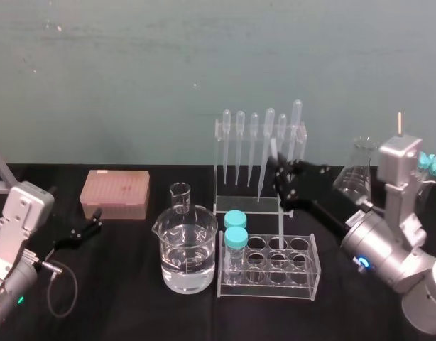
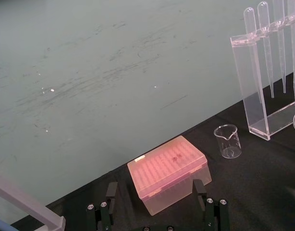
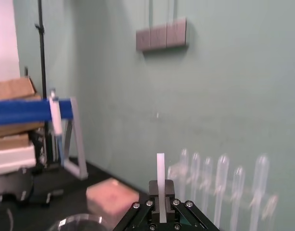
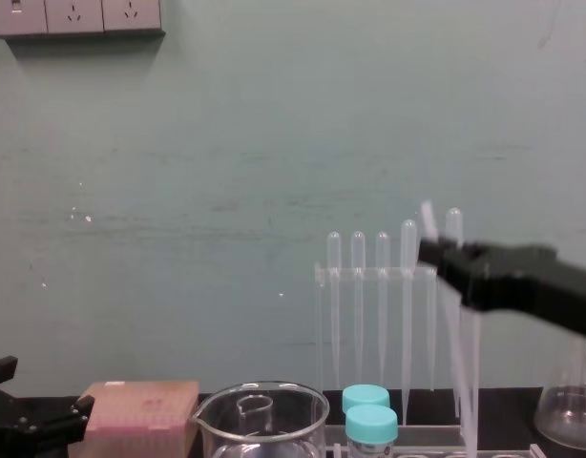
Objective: Pick up the stirring rod with one hand, then place it down.
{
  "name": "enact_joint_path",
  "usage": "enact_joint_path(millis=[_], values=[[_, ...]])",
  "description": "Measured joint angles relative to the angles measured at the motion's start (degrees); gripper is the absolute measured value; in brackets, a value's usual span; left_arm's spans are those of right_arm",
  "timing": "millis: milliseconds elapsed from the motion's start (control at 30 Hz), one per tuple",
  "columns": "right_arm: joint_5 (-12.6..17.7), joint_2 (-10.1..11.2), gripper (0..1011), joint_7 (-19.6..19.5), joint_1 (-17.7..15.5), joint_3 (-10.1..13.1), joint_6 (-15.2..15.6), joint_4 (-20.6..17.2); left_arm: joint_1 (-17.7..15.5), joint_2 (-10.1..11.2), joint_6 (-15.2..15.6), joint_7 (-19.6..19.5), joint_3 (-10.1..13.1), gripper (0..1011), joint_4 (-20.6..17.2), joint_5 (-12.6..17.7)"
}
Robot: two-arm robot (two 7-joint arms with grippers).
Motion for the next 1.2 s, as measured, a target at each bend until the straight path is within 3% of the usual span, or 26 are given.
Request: enact_joint_path(millis=[133, 333, 600, 1200], values=[[-0.1, -0.6, 65, 0.9, 0.6, 1.4, -3.4, -0.8, 0.0, 0.0, 0.0, 0.0, 0.0, 1000, 0.0, 0.0], [0.8, -1.6, 66, 3.0, 2.7, 3.0, -6.2, -2.4, 0.0, 0.0, 0.0, 0.0, 0.0, 1000, 0.0, 0.0], [2.0, -1.4, 65, 3.8, 3.3, 3.6, -4.9, -4.4, 0.0, 0.0, 0.0, 0.0, 0.0, 1000, 0.0, 0.0], [1.6, -1.1, 65, 3.5, 3.0, 3.7, -4.0, -4.6, 0.0, 0.0, 0.0, 0.0, 0.0, 1000, 0.0, 0.0]])
